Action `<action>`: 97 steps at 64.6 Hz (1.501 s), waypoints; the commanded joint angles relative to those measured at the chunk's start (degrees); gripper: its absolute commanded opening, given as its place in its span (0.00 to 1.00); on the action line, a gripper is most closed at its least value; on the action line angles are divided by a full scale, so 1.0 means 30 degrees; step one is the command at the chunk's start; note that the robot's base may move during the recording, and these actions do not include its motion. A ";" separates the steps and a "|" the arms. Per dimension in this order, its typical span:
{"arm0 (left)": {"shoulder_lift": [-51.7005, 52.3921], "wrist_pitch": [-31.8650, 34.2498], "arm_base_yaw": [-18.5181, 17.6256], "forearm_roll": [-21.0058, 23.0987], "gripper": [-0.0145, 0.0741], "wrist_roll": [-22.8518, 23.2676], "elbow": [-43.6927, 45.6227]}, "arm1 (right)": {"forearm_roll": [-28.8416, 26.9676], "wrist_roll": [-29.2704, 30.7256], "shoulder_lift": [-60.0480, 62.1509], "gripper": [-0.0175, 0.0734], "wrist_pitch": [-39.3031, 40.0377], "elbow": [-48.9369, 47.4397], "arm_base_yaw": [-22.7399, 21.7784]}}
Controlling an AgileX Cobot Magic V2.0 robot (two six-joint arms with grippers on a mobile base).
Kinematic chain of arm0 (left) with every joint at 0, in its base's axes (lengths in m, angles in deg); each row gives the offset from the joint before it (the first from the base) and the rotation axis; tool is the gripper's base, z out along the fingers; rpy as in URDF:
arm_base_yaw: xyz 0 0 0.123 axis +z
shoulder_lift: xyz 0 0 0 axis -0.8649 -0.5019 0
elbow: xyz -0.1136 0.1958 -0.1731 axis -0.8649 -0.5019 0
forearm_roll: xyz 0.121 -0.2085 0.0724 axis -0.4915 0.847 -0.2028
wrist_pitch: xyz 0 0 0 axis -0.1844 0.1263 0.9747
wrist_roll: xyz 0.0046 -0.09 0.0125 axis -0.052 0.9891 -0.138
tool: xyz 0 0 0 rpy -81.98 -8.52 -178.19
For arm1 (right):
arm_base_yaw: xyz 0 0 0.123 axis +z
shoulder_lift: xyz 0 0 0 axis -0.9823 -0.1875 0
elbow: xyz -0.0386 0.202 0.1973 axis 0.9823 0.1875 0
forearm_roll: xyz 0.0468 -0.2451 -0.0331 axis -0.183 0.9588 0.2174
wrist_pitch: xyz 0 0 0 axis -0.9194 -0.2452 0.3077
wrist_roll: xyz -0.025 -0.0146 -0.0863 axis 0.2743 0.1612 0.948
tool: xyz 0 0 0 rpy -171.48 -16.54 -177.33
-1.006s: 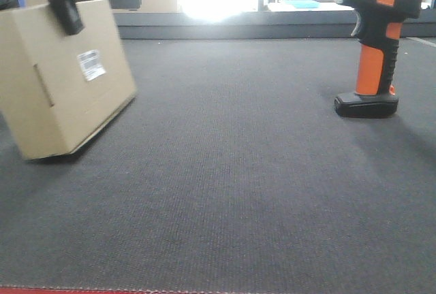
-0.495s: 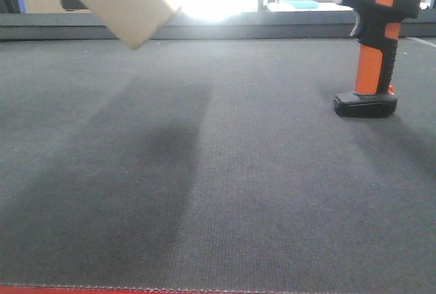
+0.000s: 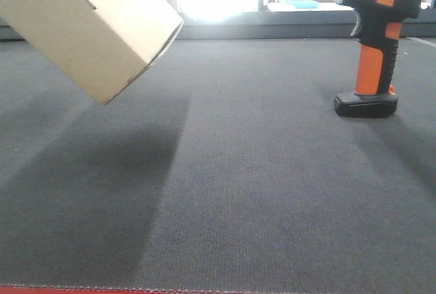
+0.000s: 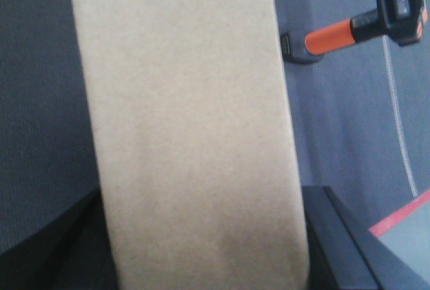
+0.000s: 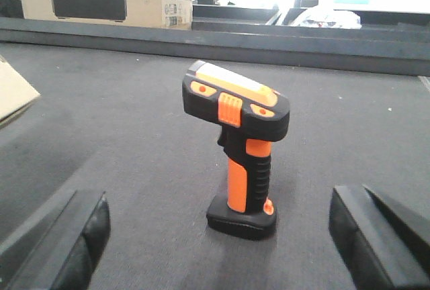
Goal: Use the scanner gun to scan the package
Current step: 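Grasp the orange scanner gun handle with the right gripper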
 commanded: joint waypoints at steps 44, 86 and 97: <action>0.0311 0.0526 0.0052 0.0872 0.04 -0.0120 -0.0008 | -0.2245 0.0024 -1.3034 0.82 1.0589 -0.2709 0.0032; 0.0311 0.0686 0.0052 0.0872 0.04 -0.0120 -0.0008 | -0.3492 0.0024 -1.7928 0.82 1.1517 -0.5909 0.0032; 0.0311 0.0892 0.0052 0.0872 0.04 -0.0120 -0.0008 | -0.3492 0.0024 -1.8655 0.82 1.1809 -0.6486 0.0032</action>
